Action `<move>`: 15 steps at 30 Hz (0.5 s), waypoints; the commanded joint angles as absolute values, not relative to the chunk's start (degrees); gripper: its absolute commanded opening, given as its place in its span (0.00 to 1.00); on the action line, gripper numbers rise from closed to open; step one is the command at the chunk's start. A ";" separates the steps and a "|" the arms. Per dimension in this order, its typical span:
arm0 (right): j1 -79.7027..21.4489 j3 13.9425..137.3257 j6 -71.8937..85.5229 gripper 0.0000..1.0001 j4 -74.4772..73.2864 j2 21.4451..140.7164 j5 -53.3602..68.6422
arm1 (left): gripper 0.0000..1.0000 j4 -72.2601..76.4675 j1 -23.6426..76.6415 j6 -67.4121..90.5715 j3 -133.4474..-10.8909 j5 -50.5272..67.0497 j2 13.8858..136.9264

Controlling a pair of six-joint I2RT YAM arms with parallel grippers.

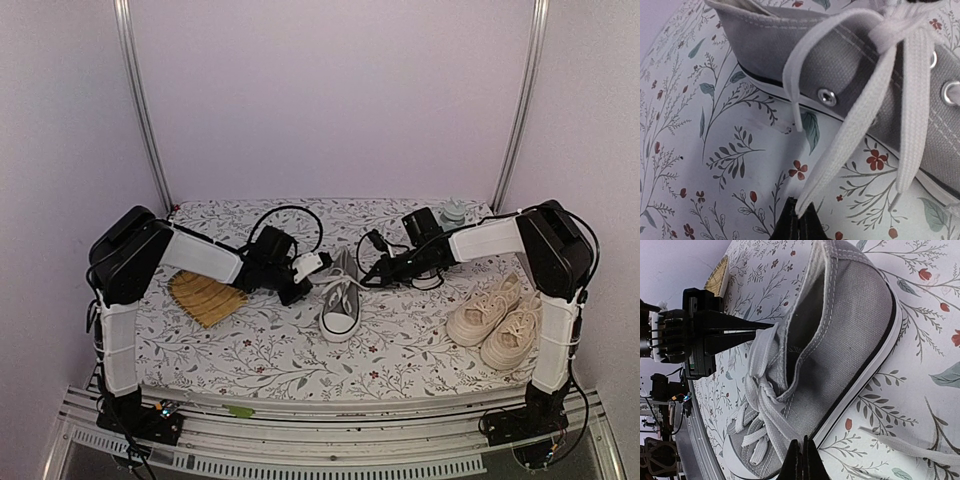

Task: Tie the shoes
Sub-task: Pull the loops with the shoelace from the shoe.

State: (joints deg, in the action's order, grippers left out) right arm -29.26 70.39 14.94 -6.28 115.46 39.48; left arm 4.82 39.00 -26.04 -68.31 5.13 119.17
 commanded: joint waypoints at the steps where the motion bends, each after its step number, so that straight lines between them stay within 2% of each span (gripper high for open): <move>1: -29.52 69.70 12.95 0.01 -7.01 117.04 37.77 | 0.00 4.20 37.89 -24.97 -68.25 5.55 119.65; 15: -29.44 67.60 11.87 0.01 -6.80 119.69 37.17 | 0.00 2.57 37.81 -24.57 -68.42 6.09 121.01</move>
